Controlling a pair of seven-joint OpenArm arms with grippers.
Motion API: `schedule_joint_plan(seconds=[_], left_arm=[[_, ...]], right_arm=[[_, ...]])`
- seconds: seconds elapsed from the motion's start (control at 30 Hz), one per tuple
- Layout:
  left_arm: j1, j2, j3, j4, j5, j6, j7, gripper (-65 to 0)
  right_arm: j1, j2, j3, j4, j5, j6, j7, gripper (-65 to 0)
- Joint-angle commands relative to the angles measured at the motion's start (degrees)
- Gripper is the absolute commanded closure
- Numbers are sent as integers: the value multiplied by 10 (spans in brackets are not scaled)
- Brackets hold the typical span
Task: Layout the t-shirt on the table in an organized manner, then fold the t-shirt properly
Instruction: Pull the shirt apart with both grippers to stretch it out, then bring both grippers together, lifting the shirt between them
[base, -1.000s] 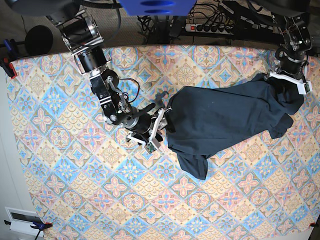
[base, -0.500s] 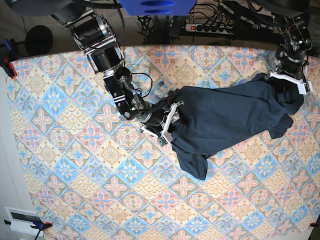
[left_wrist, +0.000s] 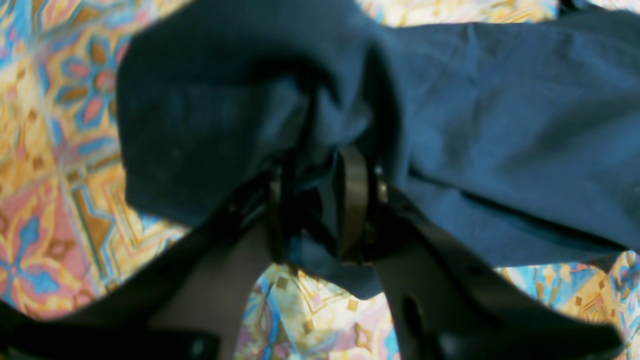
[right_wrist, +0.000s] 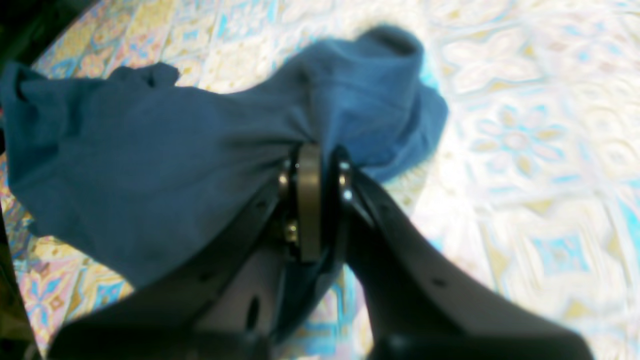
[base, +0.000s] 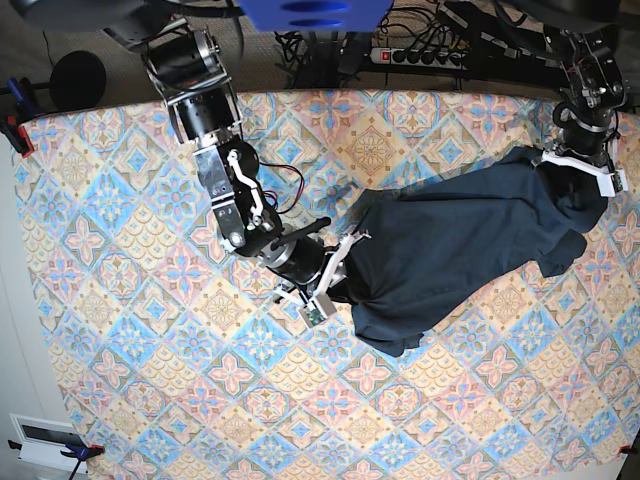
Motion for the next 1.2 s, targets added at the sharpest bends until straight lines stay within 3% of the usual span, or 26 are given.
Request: schedule_joint_plan(seconds=[0.0,0.17,0.77,0.97,1.17], left_arm=[[0,-9,-6,14,-4,1,-12,-142],[0,-15,-4,50,-4,1,-12,-141],[-48,-15,21,50,-2,1,-10,-143],[-106,-15,56,19,-1,2,-8,-148],[-184,-5,165,-36,54,6,30,-286]], right_arm=[[1,-1,9,23,7,12,9,0],[-34,31,92,85,101,82,5,0],[-142,214,414,142,412,86,-15,0],[-158,230,425,147,424,86,-15,0],[-170,231,427,173,424,86,-15,0]])
